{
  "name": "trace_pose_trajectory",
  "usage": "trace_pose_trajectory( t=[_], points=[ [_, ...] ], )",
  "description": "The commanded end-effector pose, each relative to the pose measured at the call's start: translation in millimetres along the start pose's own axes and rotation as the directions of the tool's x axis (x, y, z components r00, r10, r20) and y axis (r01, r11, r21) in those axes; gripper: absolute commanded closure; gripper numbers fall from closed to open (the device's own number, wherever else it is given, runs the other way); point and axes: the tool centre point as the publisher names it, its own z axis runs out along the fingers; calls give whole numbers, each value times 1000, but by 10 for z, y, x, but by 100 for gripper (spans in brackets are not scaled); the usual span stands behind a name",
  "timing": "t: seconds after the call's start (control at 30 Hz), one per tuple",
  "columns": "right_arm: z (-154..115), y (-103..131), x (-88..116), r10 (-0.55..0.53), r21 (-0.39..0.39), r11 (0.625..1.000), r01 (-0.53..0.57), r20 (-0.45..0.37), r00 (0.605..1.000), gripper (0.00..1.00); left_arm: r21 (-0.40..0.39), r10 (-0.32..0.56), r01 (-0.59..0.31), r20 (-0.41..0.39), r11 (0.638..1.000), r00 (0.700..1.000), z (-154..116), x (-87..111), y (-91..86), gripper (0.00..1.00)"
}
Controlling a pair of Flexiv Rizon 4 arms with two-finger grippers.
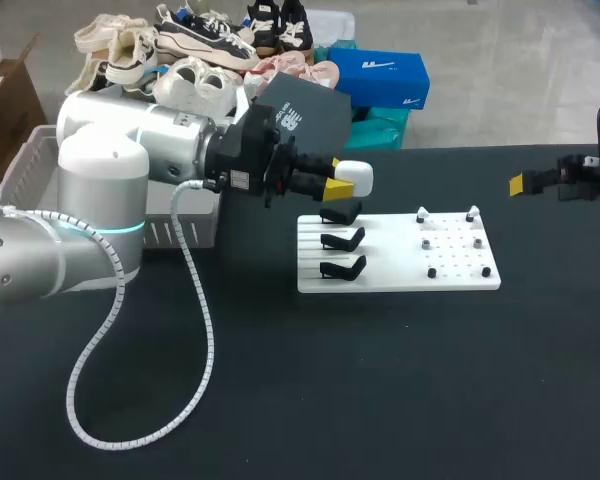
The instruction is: Pick up each earbud case from the left stands, insert the matching earbuds, close the lid, and place the case in the box.
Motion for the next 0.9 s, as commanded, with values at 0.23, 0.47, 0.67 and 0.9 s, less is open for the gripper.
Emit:
trace_pose_trajectory(
  t=[0.23,0.47,0.67,0.9],
  points=[
    [6,-20,-2,-2,-9,1000,2,-1,1000,0,-298,-24,25,5,954,1000,135,90,-270,100],
    [6,-20,-2,-2,-9,1000,2,-1,1000,0,-297,-42,42,6,954,999,143,82,-272,100],
    [6,-20,-2,-2,-9,1000,2,-1,1000,0,-297,-42,42,6,954,999,143,82,-272,100],
    [6,-20,-2,-2,-9,1000,2,-1,1000,0,-297,-42,42,6,954,999,143,82,-272,100]
  ],
)
